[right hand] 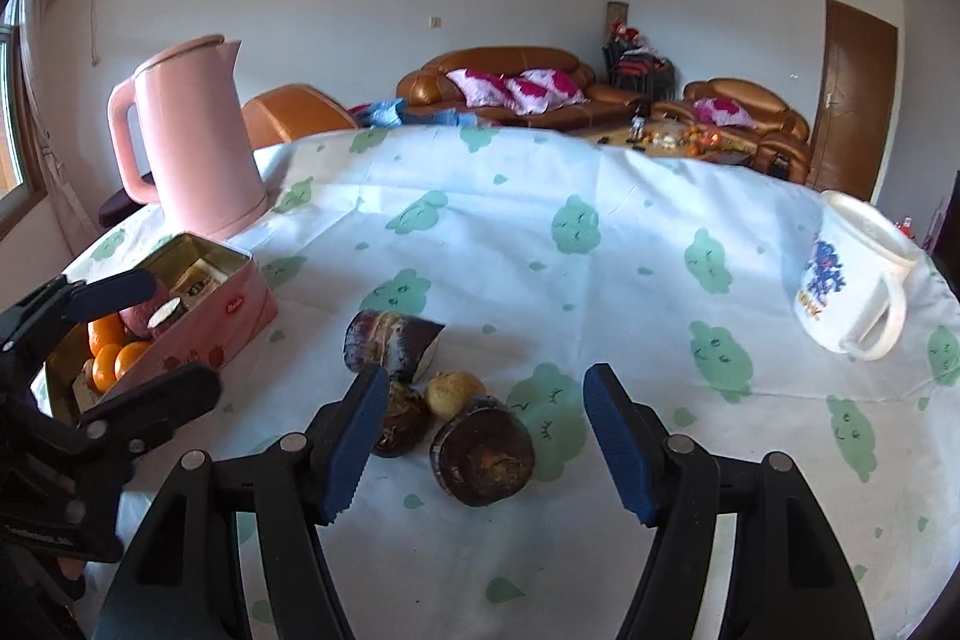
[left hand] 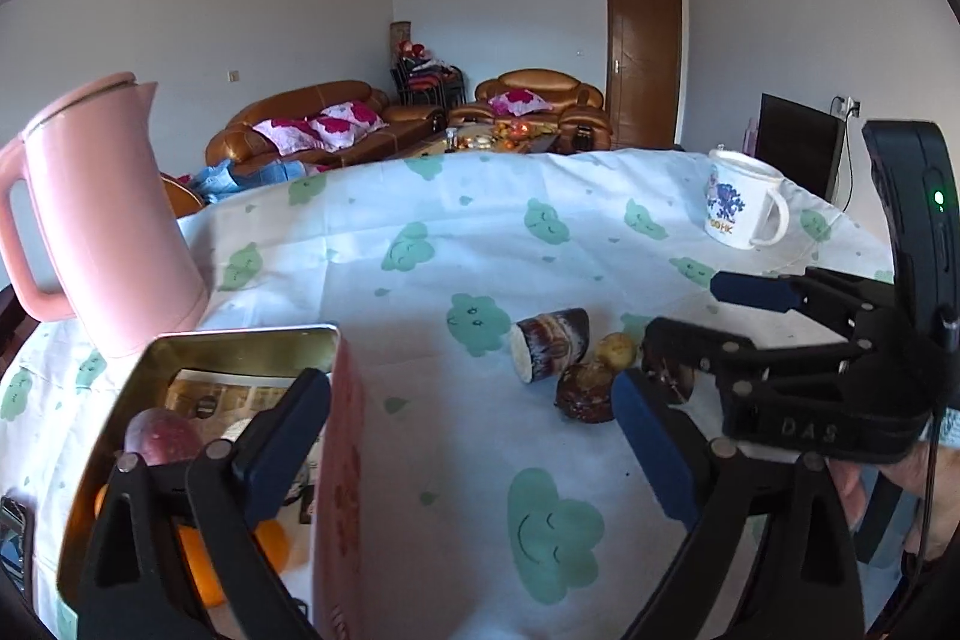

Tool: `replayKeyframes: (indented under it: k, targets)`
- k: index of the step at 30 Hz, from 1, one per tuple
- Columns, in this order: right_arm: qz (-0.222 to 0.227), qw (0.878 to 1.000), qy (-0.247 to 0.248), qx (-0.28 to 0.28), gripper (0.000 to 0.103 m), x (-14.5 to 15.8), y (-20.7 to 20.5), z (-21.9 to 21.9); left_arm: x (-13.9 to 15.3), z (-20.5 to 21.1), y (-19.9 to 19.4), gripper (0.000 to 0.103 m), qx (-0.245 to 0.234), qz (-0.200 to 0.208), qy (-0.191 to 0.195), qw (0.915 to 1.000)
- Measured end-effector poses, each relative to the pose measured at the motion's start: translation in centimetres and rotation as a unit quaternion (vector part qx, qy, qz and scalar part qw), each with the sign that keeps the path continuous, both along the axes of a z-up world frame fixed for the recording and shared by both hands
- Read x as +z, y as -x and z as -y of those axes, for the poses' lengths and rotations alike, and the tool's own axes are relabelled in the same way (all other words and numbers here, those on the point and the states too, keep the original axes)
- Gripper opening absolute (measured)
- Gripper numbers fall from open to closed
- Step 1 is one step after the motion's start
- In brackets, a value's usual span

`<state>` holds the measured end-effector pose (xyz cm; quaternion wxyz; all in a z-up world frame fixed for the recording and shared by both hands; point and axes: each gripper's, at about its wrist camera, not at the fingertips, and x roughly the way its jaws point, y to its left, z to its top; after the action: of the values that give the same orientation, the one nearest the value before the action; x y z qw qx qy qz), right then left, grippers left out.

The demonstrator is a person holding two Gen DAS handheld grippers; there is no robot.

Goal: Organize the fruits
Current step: 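Move both open grippers back to the remaining brown cakes, then grasp a dark brown round cake with the right gripper while the left gripper grasps another brown cake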

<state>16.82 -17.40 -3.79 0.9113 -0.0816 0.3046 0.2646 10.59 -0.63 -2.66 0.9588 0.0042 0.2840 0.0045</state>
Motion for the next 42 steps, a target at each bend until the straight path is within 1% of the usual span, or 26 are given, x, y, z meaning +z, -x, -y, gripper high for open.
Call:
replayKeyframes:
  k: [5,8,13,14,15,16,17,19,22,24,28,32,34,35,37,38,39,40,42]
  targets:
    - [-0.030,0.999,0.013,-0.001,0.069,-1.3,-0.9,-0.6,-0.4,-0.1,-0.5,0.097,0.007,-0.006,-0.011,0.9999]
    - [-0.039,0.999,0.011,-0.004,0.069,-1.5,-1.1,-0.5,-0.5,-0.2,-0.6,0.097,0.007,-0.005,-0.010,0.9999]
    - [-0.067,0.998,0.023,0.002,0.068,-2.2,-1.9,-0.9,-0.8,-0.1,-1.1,0.097,0.006,-0.011,-0.010,0.9999]
    - [-0.075,0.997,0.024,0.005,0.065,-2.4,-2.0,-1.0,-1.0,0.1,-1.3,0.097,0.005,-0.011,-0.012,0.9999]
    - [-0.084,0.996,0.022,0.010,0.059,-2.6,-2.2,-1.1,-1.1,0.2,-1.4,0.097,0.003,-0.012,-0.012,0.9999]
    - [-0.087,0.996,0.015,0.015,0.051,-2.6,-2.2,-0.9,-1.2,0.3,-1.4,0.097,0.001,-0.013,-0.012,0.9999]
    - [-0.088,0.996,0.013,0.014,0.044,-2.6,-2.1,-0.8,-1.3,0.4,-1.5,0.097,-0.001,-0.014,-0.012,0.9998]
    - [-0.085,0.996,0.012,0.012,0.045,-2.5,-1.9,-0.7,-1.4,0.8,-1.7,0.097,-0.004,-0.016,-0.015,0.9998]
    - [-0.062,0.998,0.014,-0.003,0.045,-2.0,-1.3,-0.5,-1.4,1.4,-1.9,0.097,-0.010,-0.017,-0.017,0.9997]
    - [-0.052,0.998,0.016,-0.015,0.045,-1.8,-1.2,-0.3,-1.6,1.9,-2.4,0.097,-0.017,-0.025,-0.019,0.9993]
    - [-0.048,0.998,-0.008,-0.051,0.045,-1.5,-1.5,1.2,-2.0,2.9,-3.2,0.096,-0.037,-0.041,-0.019,0.9983]
    - [-0.060,0.996,-0.022,-0.065,0.045,-1.6,-2.1,2.0,-2.6,3.5,-4.5,0.092,-0.051,-0.070,-0.013,0.9961]
    - [-0.064,0.995,-0.023,-0.067,0.045,-1.6,-2.3,2.1,-3.0,3.6,-5.1,0.086,-0.057,-0.086,-0.008,0.9946]
    - [-0.063,0.995,-0.025,-0.070,0.045,-1.6,-2.3,2.2,-3.2,3.6,-5.3,0.080,-0.062,-0.093,-0.004,0.9937]
    - [-0.058,0.995,-0.031,-0.074,0.045,-1.4,-2.2,2.4,-3.5,3.8,-5.7,0.079,-0.066,-0.106,-0.002,0.9922]
    - [-0.057,0.995,-0.033,-0.076,0.045,-1.4,-2.1,2.6,-3.6,3.8,-5.8,0.078,-0.070,-0.110,-0.001,0.9915]
    - [-0.056,0.995,-0.035,-0.077,0.045,-1.4,-2.1,2.6,-3.7,3.9,-5.9,0.073,-0.072,-0.114,-0.001,0.9909]
    - [-0.057,0.995,-0.036,-0.077,0.045,-1.4,-2.2,2.6,-3.8,4.1,-6.0,0.071,-0.074,-0.116,-0.003,0.9904]
    - [-0.058,0.995,-0.031,-0.075,0.045,-1.4,-2.2,2.5,-4.0,4.6,-6.2,0.070,-0.079,-0.122,-0.009,0.9894]
